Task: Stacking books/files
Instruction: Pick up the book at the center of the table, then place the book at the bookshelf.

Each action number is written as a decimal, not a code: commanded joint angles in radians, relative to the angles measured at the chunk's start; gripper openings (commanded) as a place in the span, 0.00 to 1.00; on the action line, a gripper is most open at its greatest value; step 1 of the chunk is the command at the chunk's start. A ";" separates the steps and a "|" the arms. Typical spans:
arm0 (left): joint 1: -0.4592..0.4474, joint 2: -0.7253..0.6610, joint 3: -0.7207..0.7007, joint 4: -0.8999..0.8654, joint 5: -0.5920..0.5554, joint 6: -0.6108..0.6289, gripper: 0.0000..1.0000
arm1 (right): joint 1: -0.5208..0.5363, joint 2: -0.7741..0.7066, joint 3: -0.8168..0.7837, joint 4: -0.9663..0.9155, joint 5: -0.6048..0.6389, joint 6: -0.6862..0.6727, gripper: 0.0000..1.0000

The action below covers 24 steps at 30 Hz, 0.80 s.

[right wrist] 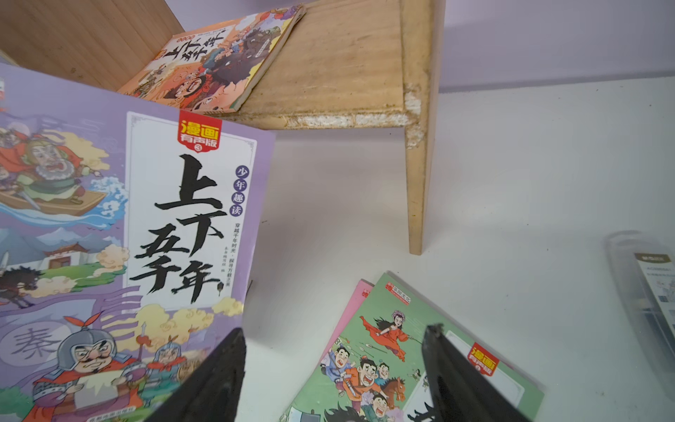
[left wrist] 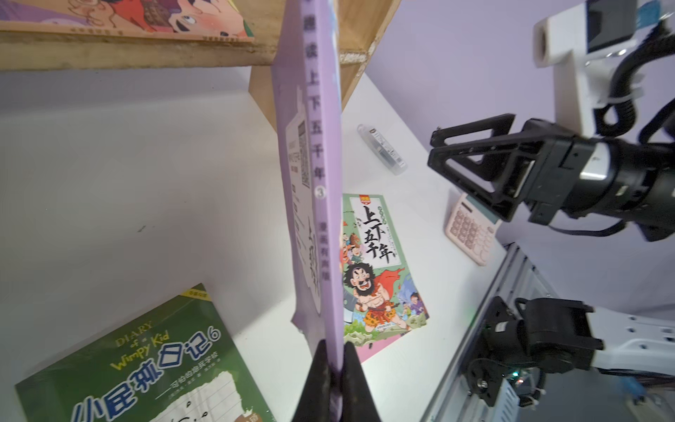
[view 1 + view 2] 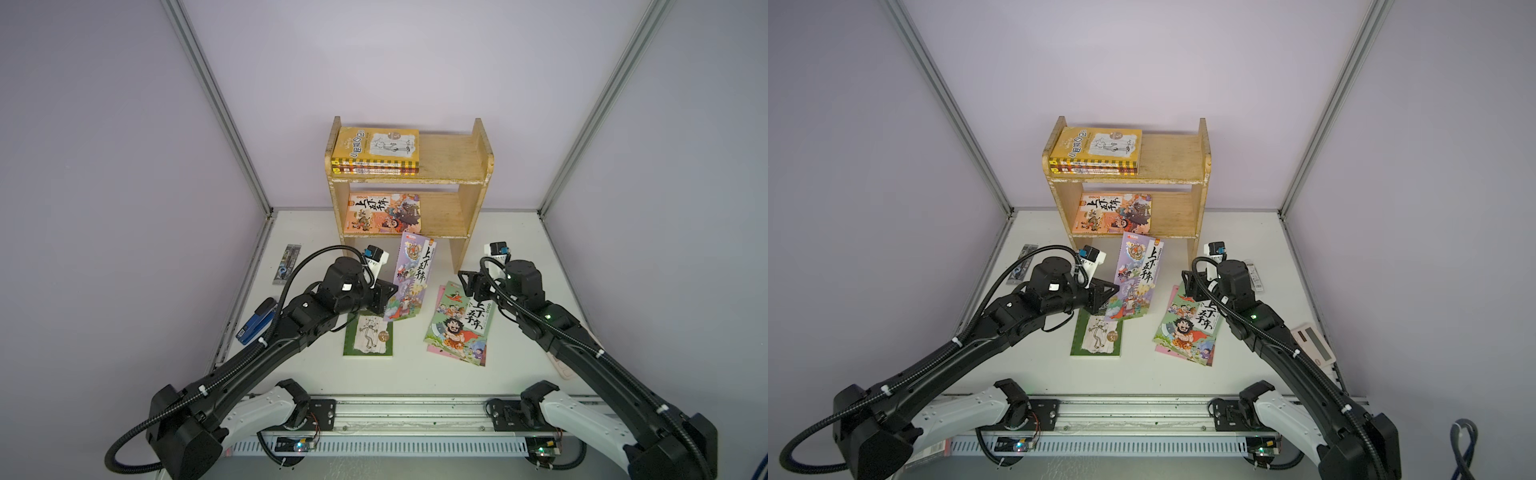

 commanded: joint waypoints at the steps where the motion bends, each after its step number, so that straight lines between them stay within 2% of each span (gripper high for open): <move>1: 0.051 0.011 0.029 0.093 0.115 -0.107 0.00 | 0.000 -0.003 0.003 0.041 -0.016 -0.004 0.77; 8: 0.100 0.043 0.081 0.154 0.154 -0.196 0.00 | 0.001 0.000 0.008 0.049 -0.025 -0.005 0.77; 24: 0.184 0.131 0.158 0.286 -0.080 -0.357 0.00 | 0.002 0.029 0.038 0.066 -0.034 -0.020 0.76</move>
